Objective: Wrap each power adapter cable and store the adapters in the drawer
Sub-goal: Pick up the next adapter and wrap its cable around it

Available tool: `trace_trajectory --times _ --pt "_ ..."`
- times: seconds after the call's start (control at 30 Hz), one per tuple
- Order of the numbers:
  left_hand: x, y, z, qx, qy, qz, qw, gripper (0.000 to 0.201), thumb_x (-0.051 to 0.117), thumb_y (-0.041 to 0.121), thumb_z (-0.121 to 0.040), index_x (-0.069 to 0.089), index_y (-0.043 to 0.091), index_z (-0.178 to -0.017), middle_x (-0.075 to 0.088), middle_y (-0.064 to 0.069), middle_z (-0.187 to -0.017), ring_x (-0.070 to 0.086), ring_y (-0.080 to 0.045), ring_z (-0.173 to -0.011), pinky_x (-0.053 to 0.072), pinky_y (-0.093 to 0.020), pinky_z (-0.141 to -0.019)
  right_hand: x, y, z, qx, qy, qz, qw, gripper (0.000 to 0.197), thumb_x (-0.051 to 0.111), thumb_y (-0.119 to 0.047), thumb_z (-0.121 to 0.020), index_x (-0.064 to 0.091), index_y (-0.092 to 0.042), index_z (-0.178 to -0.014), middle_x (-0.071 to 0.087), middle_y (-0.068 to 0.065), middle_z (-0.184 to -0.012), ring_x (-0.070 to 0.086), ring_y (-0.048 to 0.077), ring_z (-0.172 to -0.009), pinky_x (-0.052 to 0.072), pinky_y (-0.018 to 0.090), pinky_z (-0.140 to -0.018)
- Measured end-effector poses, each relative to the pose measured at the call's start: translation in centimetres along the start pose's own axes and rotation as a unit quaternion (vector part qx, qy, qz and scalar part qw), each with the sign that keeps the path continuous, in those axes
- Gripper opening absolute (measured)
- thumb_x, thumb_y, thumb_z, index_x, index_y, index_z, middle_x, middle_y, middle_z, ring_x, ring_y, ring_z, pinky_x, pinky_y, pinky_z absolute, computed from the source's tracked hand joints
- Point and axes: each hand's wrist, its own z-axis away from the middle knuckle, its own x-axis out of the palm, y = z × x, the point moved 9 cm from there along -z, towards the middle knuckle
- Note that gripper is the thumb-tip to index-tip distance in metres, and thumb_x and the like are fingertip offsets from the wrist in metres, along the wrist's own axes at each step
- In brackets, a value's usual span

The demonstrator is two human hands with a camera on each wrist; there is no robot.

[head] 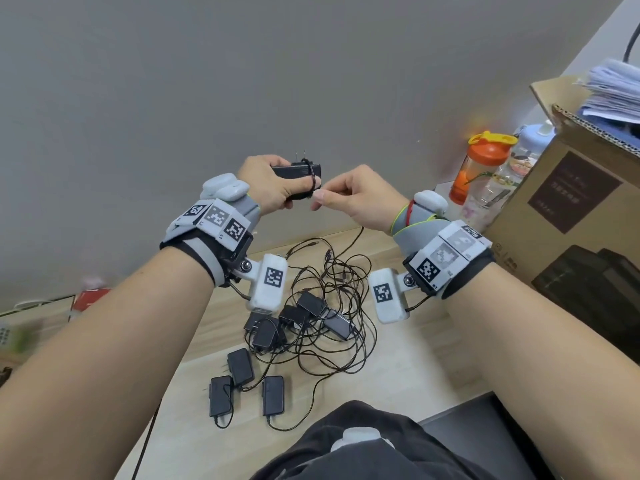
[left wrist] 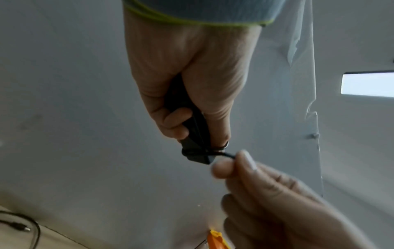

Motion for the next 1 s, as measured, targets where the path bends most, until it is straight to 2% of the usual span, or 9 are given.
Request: trace_trajectory --times 0.13,0.2,0.27,0.43,0.6,0.7,0.8,0.9,1.0 --pt "0.7 -0.2 0.5 0.006 -0.038 -0.048 0.998 0.049 0.089 0.051 -0.05 0.067 0.019 -0.08 0.071 -0.004 -0.077 0.063 -0.016 -0.056 0.054 -0.031 -0.058 -1.5 -0.1 -0.8 -0.012 0.032 -0.02 0.999 0.025 0.065 -0.042 -0.087 0.077 -0.022 -0.077 0.057 0.01 -0.063 0.041 0.011 -0.063 0.036 0.029 -0.064" --pt "1.2 0.0 0.7 0.008 -0.057 -0.061 0.996 0.045 0.088 0.049 -0.05 0.066 0.021 -0.077 0.07 -0.002 -0.071 0.06 -0.016 -0.052 0.051 -0.031 -0.059 -2.2 0.1 -1.1 -0.004 0.04 -0.02 0.999 0.024 0.067 -0.043 -0.085 0.075 -0.023 -0.075 0.063 0.01 -0.067 0.047 0.01 -0.066 0.042 0.029 -0.07" --pt "1.6 0.2 0.9 0.013 -0.076 -0.073 0.994 0.034 0.089 0.038 -0.059 0.065 0.022 -0.076 0.069 -0.002 -0.068 0.059 -0.017 -0.05 0.048 -0.029 -0.058 -3.0 -0.1 -1.2 -0.004 0.049 -0.023 0.999 0.02 0.069 -0.036 -0.087 0.072 -0.024 -0.072 0.068 0.002 -0.069 0.052 0.005 -0.066 0.046 0.027 -0.075" --pt "2.8 1.0 1.7 0.036 -0.122 -0.087 0.988 0.032 0.091 0.029 -0.063 0.065 0.017 -0.079 0.067 -0.002 -0.065 0.057 -0.015 -0.048 0.045 -0.024 -0.048 -4.6 0.2 -1.6 -0.003 0.097 -0.045 0.994 0.018 0.074 -0.031 -0.086 0.067 -0.024 -0.07 0.057 -0.003 -0.063 0.046 0.004 -0.06 0.043 0.02 -0.067" --pt "3.6 2.1 2.5 0.058 -0.158 -0.072 0.983 0.031 0.089 0.023 -0.067 0.065 0.012 -0.082 0.067 -0.003 -0.064 0.057 -0.017 -0.049 0.046 -0.024 -0.047 -5.0 1.5 -1.7 0.007 0.113 -0.076 0.991 0.025 0.073 -0.029 -0.088 0.07 -0.005 -0.081 0.051 0.006 -0.068 0.039 0.017 -0.067 0.037 0.027 -0.068" --pt "4.0 2.7 2.9 0.068 -0.169 -0.056 0.982 0.031 0.088 0.021 -0.07 0.064 0.009 -0.085 0.066 -0.004 -0.063 0.057 -0.017 -0.049 0.046 -0.024 -0.046 -4.4 1.9 -1.4 0.01 0.101 -0.068 0.992 0.023 0.068 -0.027 -0.092 0.068 -0.013 -0.074 0.047 -0.003 -0.059 0.035 0.009 -0.058 0.032 0.023 -0.058" --pt "3.9 3.2 2.9 0.075 -0.15 -0.027 0.985 0.029 0.087 0.02 -0.071 0.064 0.009 -0.085 0.066 -0.005 -0.063 0.056 -0.018 -0.048 0.046 -0.024 -0.047 -3.2 2.6 -1.2 0.027 0.089 -0.071 0.993 0.029 0.058 -0.024 -0.099 0.063 -0.014 -0.072 0.042 -0.017 -0.044 0.032 0.001 -0.045 0.026 0.012 -0.047" --pt "3.5 3.3 2.6 0.074 -0.123 0.024 0.989 0.029 0.088 0.018 -0.07 0.062 0.01 -0.081 0.067 -0.008 -0.064 0.056 -0.023 -0.052 0.046 -0.028 -0.052 -2.0 3.7 -1.0 0.058 0.081 -0.074 0.992 0.031 0.058 -0.028 -0.095 0.063 -0.003 -0.078 0.038 -0.015 -0.045 0.029 0.002 -0.043 0.025 0.015 -0.046" --pt "2.7 3.3 1.9 0.068 -0.079 0.068 0.992 0.033 0.088 0.02 -0.07 0.056 0.012 -0.075 0.064 -0.004 -0.058 0.053 -0.023 -0.05 0.044 -0.027 -0.049 -0.7 3.9 -0.6 0.066 0.047 -0.057 0.995 0.03 0.054 -0.033 -0.095 0.07 -0.013 -0.08 0.039 -0.013 -0.05 0.032 0.001 -0.044 0.028 0.017 -0.048"
